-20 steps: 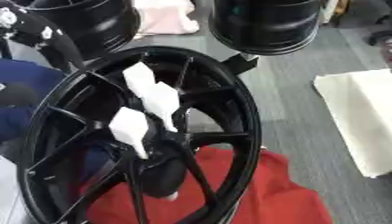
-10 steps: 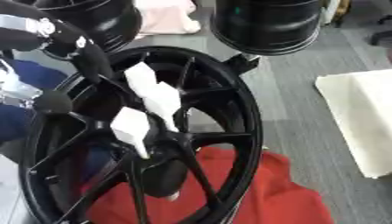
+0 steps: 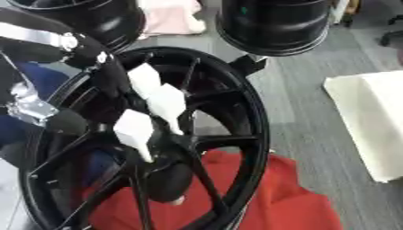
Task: Pull the pin out of the wheel hub.
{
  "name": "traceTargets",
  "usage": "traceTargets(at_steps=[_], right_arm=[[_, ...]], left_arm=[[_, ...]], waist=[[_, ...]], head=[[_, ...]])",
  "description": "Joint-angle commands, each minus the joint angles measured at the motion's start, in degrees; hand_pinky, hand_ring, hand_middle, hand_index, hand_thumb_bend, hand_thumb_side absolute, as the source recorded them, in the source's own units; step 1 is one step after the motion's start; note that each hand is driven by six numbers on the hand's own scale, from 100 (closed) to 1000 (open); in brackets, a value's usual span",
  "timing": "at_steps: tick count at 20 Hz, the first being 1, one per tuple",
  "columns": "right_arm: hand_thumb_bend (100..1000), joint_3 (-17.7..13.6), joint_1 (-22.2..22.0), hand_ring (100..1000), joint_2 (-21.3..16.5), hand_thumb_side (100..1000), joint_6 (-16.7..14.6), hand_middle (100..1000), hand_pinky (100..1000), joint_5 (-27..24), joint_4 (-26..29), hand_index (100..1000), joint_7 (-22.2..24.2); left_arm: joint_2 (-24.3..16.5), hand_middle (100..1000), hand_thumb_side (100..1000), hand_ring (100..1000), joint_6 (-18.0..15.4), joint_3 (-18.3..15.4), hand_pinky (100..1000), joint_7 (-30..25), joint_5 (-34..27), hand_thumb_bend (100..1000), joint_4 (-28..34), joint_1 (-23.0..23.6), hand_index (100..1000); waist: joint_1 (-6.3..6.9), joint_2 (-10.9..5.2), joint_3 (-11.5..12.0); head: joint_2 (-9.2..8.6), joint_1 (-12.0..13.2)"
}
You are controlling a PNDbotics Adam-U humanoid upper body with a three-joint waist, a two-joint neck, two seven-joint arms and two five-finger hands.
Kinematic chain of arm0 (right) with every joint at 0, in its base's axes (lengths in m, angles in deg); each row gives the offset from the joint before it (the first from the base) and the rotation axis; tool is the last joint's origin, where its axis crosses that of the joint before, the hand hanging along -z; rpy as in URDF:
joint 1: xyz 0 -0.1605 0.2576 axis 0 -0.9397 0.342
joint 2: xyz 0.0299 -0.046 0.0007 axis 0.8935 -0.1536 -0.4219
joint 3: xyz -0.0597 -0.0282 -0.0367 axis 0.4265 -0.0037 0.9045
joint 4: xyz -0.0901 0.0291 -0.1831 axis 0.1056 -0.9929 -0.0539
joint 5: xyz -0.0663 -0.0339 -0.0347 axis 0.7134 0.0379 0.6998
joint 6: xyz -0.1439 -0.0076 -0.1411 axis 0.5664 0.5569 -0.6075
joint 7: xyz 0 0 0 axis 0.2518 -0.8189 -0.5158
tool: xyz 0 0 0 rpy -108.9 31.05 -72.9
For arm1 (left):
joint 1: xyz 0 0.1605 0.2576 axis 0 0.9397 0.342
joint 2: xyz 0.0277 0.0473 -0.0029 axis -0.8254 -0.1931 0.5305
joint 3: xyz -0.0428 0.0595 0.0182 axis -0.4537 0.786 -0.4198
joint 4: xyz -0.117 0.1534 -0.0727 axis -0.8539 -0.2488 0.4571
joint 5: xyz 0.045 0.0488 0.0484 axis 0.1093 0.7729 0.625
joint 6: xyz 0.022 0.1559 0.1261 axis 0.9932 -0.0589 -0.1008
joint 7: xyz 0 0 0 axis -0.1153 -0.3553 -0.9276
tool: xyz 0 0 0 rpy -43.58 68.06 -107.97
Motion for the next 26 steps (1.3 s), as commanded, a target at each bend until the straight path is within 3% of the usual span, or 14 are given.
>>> traceTargets(at_steps=[1, 10, 26], right_arm=[[100, -0.47, 0.83, 750, -1.08, 576, -0.14, 677, 760, -0.44, 0.18, 700, -0.21], [100, -0.32, 0.7, 751, -0.92, 587, -0.26, 677, 761, -0.68, 0.04, 700, -0.03], [100, -0.37, 0.83, 751, -0.9, 594, -0.49, 678, 763, -0.85, 0.0, 702, 0.15]], left_arm=[[-0.34, 771, 519, 763, 0.52, 0.0, 816, -0.7, -0.41, 548, 0.59, -1.4, 827], [1.35, 824, 505, 809, 0.46, 1.19, 835, -0.7, 1.33, 551, -0.92, -1.56, 864], [2.89, 770, 496, 771, -1.4, 3.29, 803, -0.7, 6.45, 543, -4.4, -0.55, 804]], waist=[[-0.27, -1.02, -0.16], [-0.33, -1.01, -0.43], [-0.58, -0.54, -0.74]], head=[[-0.05, 0.25], [0.03, 0.6], [1.06, 0.76]])
